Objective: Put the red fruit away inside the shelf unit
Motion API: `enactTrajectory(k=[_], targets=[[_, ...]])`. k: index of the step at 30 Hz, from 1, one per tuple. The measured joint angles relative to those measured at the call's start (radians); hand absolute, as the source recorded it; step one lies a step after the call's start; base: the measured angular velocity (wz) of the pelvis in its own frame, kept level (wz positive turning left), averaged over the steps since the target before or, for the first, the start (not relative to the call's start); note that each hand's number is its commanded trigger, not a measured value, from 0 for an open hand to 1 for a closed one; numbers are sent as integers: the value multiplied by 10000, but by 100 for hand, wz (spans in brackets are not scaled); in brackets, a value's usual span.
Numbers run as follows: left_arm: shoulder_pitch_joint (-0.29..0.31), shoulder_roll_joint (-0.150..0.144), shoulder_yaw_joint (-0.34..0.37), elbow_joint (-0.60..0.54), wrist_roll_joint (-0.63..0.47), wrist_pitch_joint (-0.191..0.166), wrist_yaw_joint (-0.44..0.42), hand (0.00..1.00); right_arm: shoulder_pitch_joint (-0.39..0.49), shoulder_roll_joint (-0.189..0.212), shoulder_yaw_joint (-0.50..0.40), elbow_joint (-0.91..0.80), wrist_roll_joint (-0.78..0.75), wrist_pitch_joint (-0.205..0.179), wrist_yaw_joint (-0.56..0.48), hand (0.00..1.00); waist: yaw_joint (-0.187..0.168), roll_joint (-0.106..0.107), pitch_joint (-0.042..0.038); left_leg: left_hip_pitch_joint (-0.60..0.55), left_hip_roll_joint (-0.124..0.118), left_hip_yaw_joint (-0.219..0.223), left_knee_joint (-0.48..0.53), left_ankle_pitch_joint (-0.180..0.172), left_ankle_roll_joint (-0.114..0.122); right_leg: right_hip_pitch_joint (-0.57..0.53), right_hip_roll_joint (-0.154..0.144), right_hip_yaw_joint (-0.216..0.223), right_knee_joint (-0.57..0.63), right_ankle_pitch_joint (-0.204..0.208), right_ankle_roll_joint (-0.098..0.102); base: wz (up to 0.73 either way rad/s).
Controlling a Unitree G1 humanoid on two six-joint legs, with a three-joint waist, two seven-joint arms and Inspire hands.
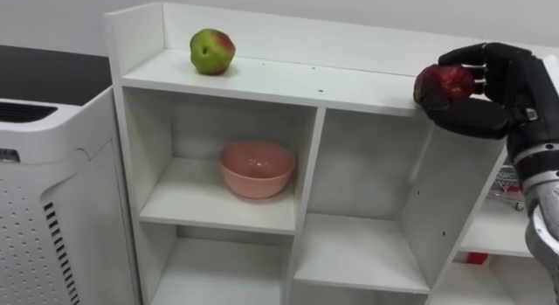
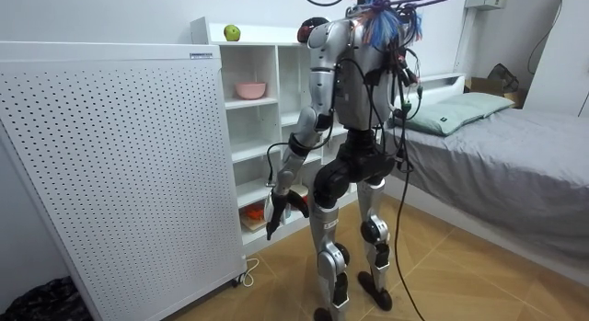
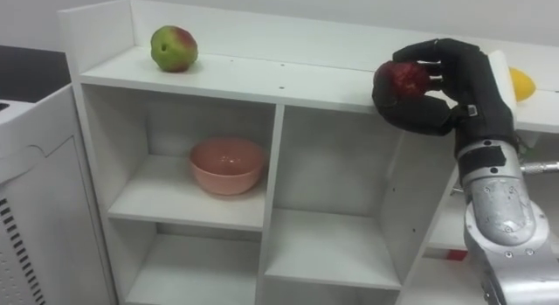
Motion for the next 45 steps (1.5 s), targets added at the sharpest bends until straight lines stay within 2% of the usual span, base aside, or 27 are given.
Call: enactTrajectory(k=[7,9,11,14,18,23,30,34,37,39,45], targets=[[-2,1,-13,6,-383,56,18,0,1,0,27,6,6,21,40,100,-16,31,-39,32,0,-2,13,0,0,32,-1,6,5,0,0,0],[-3,-6,-23,22,-387,54,19,0,3,8,44,4,3,32,71,100,-34,50,-76,32,-1,-23,14,0,0,39,0,2,4,0,0,0],[-4,-52,-22,24,-378,53,20,0,90,38,70,-259,54,151,225,100,-35,139,-147,41,-1,-13,11,0,0,39,-3,-4,0,0,0,0],[-13,-61,-18,19,-379,44,28,0,211,50,331,-831,41,279,457,100,-55,251,-194,74,2,-9,-5,0,0,38,-2,-25,-2,0,0,0],[-105,-62,-17,19,-380,3,31,0,709,52,633,-1876,-107,309,794,100,-43,278,-187,91,4,-4,-5,1,-1,41,0,-25,-8,0,0,0],[-172,-76,-21,20,-392,-101,31,0,745,86,868,-2362,-184,327,1076,100,-25,288,-174,68,2,22,-7,0,-1,53,-2,-23,-7,0,0,0],[-228,-106,-22,34,-388,-200,30,0,756,233,1189,-3193,-417,337,1611,100,-22,396,-101,55,2,81,-9,0,-1,16,0,32,-9,0,-1,0],[-245,-113,-58,180,-382,-246,31,0,932,545,1220,-3361,-691,339,1931,100,-17,467,-71,2,3,126,-6,0,-1,-55,0,60,-5,1,-1,-1],[-247,-115,-92,231,-383,-245,21,0,1127,850,1295,-3586,-1261,340,2000,100,-19,576,-109,-46,3,153,-8,0,-1,-117,-2,83,3,1,-3,-2],[-248,-116,-91,233,-380,-248,21,0,1315,904,1488,-3710,-1473,340,2071,100,0,630,-136,-34,3,166,-10,0,-1,-115,-2,83,3,1,-2,0],[-345,-148,-91,408,-384,-338,22,0,1658,1071,1752,-3883,-1709,336,2423,100,11,663,-136,21,5,216,-10,0,-1,-82,-5,93,14,4,-6,0]])
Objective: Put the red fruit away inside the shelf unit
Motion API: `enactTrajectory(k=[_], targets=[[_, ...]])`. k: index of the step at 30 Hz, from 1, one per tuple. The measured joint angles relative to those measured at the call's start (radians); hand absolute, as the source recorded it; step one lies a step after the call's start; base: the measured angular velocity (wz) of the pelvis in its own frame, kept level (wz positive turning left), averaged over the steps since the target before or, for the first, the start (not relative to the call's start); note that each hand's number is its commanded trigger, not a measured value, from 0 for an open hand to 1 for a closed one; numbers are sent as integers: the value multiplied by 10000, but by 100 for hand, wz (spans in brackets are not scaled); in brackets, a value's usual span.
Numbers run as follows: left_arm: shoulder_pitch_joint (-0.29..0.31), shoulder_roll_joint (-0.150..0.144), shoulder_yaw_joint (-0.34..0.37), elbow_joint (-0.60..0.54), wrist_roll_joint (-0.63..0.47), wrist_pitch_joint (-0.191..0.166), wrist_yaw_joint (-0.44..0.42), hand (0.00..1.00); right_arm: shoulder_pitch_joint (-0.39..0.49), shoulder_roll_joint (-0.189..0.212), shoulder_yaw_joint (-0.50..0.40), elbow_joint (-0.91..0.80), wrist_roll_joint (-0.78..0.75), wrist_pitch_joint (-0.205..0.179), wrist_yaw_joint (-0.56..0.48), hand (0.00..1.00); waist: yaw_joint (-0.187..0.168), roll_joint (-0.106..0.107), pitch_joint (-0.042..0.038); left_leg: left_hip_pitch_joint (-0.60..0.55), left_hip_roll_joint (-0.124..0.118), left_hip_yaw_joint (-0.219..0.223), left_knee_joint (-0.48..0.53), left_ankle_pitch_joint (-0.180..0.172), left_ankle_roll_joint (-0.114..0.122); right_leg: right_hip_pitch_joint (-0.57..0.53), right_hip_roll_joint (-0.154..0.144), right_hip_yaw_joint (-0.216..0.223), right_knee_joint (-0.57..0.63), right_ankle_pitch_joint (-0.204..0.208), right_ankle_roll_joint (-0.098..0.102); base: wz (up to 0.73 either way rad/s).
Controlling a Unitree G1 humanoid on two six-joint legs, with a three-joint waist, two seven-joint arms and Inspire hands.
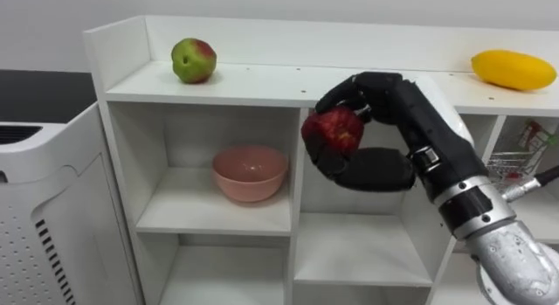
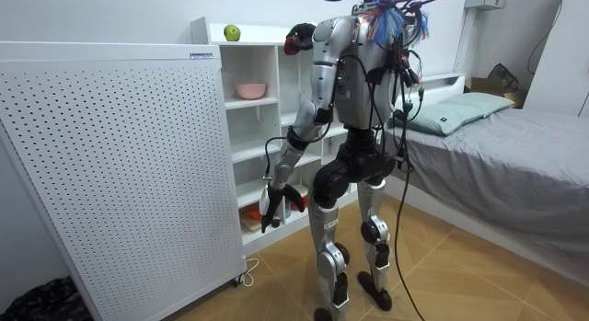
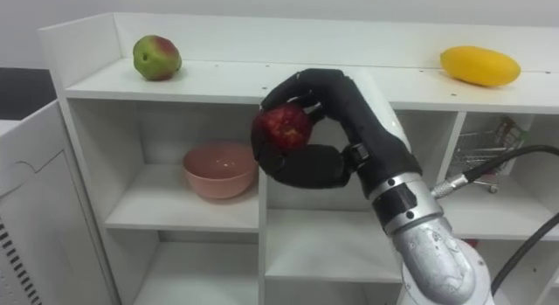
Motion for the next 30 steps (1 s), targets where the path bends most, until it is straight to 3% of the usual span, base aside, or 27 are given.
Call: enactTrajectory(k=[10,13,15,18,21,24,26,28,30], targets=[[-75,-134,-144,315,1,-148,-11,0,653,65,11,8,53,-105,390,100,2,-140,54,44,3,-3,6,2,3,71,-2,-4,8,3,-5,0],[-95,-127,-362,479,-106,-130,14,0,1037,254,9,84,220,-101,360,100,-66,-218,104,-5,-1,-57,20,2,3,59,-15,-78,10,3,-4,4],[-151,-118,-501,496,-303,-111,89,0,1154,323,12,328,303,-104,290,100,-89,-245,89,-139,-6,-77,73,2,4,-46,-32,-121,35,3,-5,6],[-393,-109,-725,575,-382,-72,243,0,1153,550,6,1143,196,-94,-46,100,-81,-256,86,-565,-15,-160,294,10,16,-490,-102,-192,378,0,-1,7],[-999,-106,-1059,1195,-599,-54,287,0,1142,734,16,2377,185,-124,-338,100,-87,-262,119,-981,-98,-287,441,94,74,-944,-245,-335,759,-6,0,12],[-1439,-134,-1493,1596,-1080,-67,478,0,1081,766,56,3575,223,-165,-535,100,-33,-218,190,-1406,-272,-259,672,169,148,-1588,-457,-184,1285,-57,22,-1],[-1729,-168,-1673,1743,-1295,-134,729,0,927,794,227,4581,218,-255,-636,100,-9,-207,318,-2026,-400,-206,1001,214,223,-2341,-662,-121,1854,-114,20,-6],[-1935,-181,-1742,1977,-1618,-239,884,0,899,936,225,5185,194,-258,-635,100,-11,-189,350,-2515,-473,-164,1297,224,242,-2851,-786,-142,2157,-131,3,-4],[-2031,-197,-1743,2006,-2030,-344,1004,0,890,994,205,5511,270,-318,-653,100,-41,-151,432,-3125,-509,-133,1792,182,294,-3421,-920,-82,2595,-276,-20,0]])
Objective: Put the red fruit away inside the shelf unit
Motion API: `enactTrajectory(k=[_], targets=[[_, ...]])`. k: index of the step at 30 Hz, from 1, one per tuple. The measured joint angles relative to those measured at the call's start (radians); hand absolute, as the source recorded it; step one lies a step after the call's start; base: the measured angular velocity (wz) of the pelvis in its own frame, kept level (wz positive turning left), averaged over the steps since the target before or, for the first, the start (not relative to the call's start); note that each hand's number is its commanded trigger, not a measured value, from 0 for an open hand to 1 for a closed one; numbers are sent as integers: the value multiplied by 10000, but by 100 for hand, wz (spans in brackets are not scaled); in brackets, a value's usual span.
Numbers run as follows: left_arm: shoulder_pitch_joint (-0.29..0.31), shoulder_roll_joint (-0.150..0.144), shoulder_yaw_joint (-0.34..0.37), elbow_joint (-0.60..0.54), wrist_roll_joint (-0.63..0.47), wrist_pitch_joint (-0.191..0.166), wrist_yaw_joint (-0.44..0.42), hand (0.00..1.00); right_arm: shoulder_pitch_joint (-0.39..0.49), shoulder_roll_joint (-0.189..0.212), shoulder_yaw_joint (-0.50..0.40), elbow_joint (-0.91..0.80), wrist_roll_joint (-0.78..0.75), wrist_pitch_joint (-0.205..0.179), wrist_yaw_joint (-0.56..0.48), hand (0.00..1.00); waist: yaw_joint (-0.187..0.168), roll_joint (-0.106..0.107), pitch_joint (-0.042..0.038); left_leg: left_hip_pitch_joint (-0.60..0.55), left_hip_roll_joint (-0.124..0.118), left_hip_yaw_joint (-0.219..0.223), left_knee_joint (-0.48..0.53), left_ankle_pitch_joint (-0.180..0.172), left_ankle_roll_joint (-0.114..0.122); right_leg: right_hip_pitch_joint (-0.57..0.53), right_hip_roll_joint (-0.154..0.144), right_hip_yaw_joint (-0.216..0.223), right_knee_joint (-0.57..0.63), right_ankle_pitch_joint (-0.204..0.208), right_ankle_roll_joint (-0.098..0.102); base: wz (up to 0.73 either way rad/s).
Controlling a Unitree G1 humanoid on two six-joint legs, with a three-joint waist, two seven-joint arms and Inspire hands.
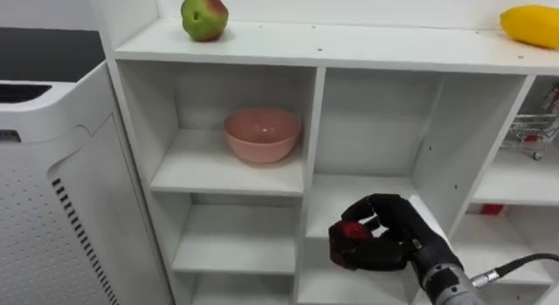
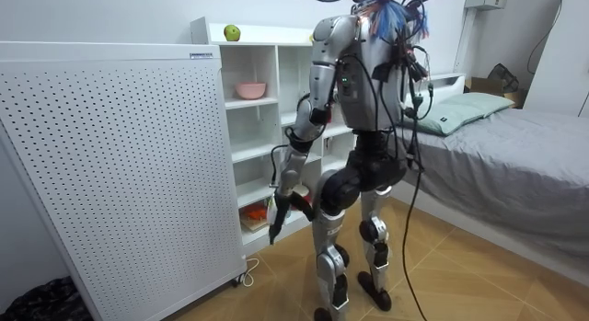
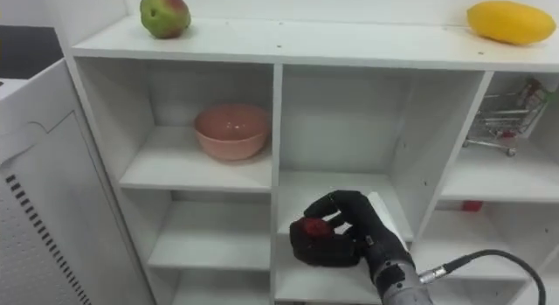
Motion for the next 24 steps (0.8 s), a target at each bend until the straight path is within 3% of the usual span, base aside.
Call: enactTrajectory(k=[1,4,7,11,14,19,24], targets=[[-36,-3,-16,93,-390,-93,148,0,-44,7,6,335,35,-213,-146,100,32,45,96,-380,-47,43,354,-40,11,-393,-66,21,348,-35,-23,0],[78,-13,24,249,-1113,-441,597,0,-67,151,3,1012,-19,-328,-439,100,82,35,117,-1438,-86,63,1163,-216,-12,-1442,-189,56,1261,-231,-177,1],[449,55,36,694,-1204,-648,1290,0,86,225,77,1463,3,-644,-744,100,329,-39,136,-2302,66,2,2158,-644,-175,-2267,-116,47,2013,-499,-393,-7],[2091,212,-224,300,-1202,-433,2062,0,138,405,87,1942,79,-703,-1204,100,427,-147,94,-3494,301,-42,3511,-1035,-339,-3348,-30,61,3160,-959,-604,-1],[2700,203,-218,126,-1191,-301,2071,0,140,284,80,2100,160,-839,-1591,100,603,-166,62,-4392,334,-132,4332,-1179,-414,-4143,-157,-1,4029,-1283,-696,21],[3047,213,-254,-978,-1207,-151,2108,0,38,152,101,2166,544,-914,-1955,100,969,-127,23,-5934,369,-463,5465,-1271,-560,-5422,-314,-277,5087,-1543,-956,20],[3057,243,-451,-1555,-1294,-150,2349,0,-344,-162,203,2744,1266,-941,-2371,100,1174,-131,10,-7136,345,-574,6322,-1357,-646,-6452,-562,-373,5956,-1758,-1017,11]])
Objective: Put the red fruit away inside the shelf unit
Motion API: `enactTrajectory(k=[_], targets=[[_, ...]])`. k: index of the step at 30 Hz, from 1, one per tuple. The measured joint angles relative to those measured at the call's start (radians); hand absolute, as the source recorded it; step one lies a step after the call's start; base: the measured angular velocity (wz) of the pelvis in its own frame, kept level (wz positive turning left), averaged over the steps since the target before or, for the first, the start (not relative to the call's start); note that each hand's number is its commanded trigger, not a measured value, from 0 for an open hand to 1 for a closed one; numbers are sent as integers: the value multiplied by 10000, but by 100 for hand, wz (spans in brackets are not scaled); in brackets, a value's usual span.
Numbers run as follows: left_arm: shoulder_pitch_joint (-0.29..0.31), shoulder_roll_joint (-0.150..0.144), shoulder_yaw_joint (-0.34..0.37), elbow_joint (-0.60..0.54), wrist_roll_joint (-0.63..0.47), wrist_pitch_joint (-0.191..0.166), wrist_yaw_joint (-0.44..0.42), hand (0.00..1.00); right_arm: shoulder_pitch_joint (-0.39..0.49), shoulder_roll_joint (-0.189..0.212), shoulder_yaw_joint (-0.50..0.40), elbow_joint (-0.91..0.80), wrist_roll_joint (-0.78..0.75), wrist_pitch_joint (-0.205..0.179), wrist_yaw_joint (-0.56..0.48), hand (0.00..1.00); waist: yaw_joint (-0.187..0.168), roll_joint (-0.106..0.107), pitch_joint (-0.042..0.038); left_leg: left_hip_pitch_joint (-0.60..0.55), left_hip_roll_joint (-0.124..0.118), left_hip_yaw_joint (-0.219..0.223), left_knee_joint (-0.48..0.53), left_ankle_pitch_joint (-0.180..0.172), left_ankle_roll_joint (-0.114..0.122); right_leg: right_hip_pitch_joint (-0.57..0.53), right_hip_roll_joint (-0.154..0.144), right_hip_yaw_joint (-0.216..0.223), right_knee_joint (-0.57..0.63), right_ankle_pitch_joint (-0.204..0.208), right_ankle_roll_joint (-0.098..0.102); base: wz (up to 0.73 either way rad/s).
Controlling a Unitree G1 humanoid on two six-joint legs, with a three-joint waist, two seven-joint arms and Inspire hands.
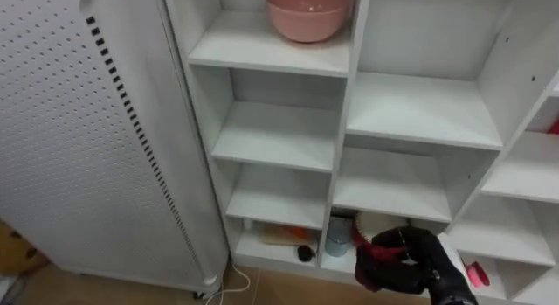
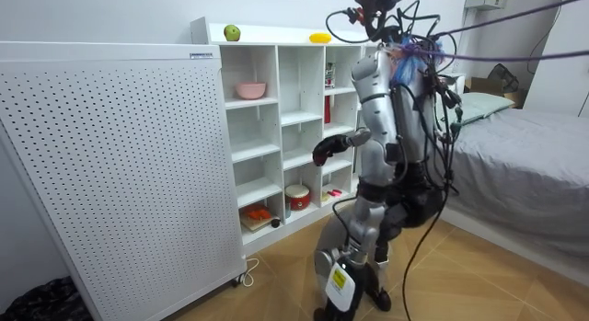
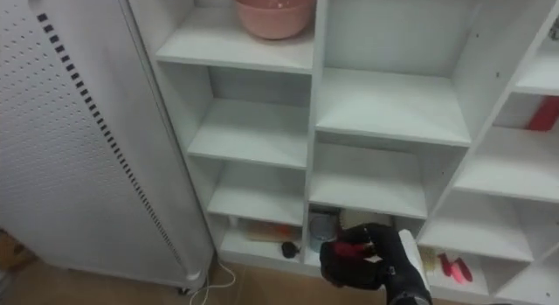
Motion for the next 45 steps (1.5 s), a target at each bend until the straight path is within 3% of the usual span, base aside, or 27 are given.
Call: enactTrajectory(k=[5,9,16,21,24,26,31,37,41,45], targets=[[27,234,-384,-380,-219,45,121,0,-1180,-762,208,861,1152,-6,-486,100,141,-102,0,-1458,-54,-161,838,9,-19,-1315,-193,-118,755,-60,-160,8],[21,482,-493,-696,-211,232,114,0,-1809,-979,342,1262,1585,-6,-797,100,138,-368,23,-2234,-160,-236,1272,45,-67,-2037,-412,-200,1276,-168,-256,16],[2,581,-735,-1377,-235,199,129,0,-3280,-1654,1057,1956,3135,-41,-1396,100,217,-668,45,-3408,-378,-341,1883,15,-13,-3103,-664,-202,1863,-259,-224,7],[135,761,-843,-1693,-449,305,100,0,-3729,-1929,1066,2141,4237,-42,-2219,100,279,-826,81,-3931,-456,-380,2100,-33,75,-3531,-805,-280,2025,-268,-152,4],[155,890,-837,-2055,-532,299,132,0,-3858,-2346,1349,2182,4716,-43,-2774,100,279,-883,94,-4205,-545,-365,2162,-56,118,-3795,-954,-247,2163,-334,-70,10],[155,1053,-823,-2127,-591,225,190,0,-4149,-2526,1588,2245,5168,-43,-3229,100,280,-973,145,-4391,-578,-336,2252,-96,164,-4003,-930,-199,2243,-357,-74,0],[167,1437,-826,-2128,-611,159,374,0,-4701,-2693,1763,2733,5481,-45,-4003,100,246,-1024,174,-4625,-685,-487,2542,-233,211,-4126,-1001,-283,2502,-544,-132,7],[185,1848,-806,-1798,-822,83,748,0,-5178,-2789,1935,3120,5905,-44,-5073,100,288,-1035,180,-4620,-698,-552,2712,-426,250,-3997,-968,-380,2506,-614,-63,-2],[208,1969,-700,-1583,-1005,97,834,0,-5237,-3287,2250,3297,6709,-15,-5507,100,551,-1059,191,-4456,-690,-577,2823,-571,328,-3752,-984,-405,2521,-720,63,1],[260,2230,-705,-1586,-1025,111,869,0,-5249,-3434,2578,3331,7006,-14,-5741,100,553,-1109,206,-4142,-696,-598,2890,-592,353,-3362,-992,-413,2563,-881,166,8]])
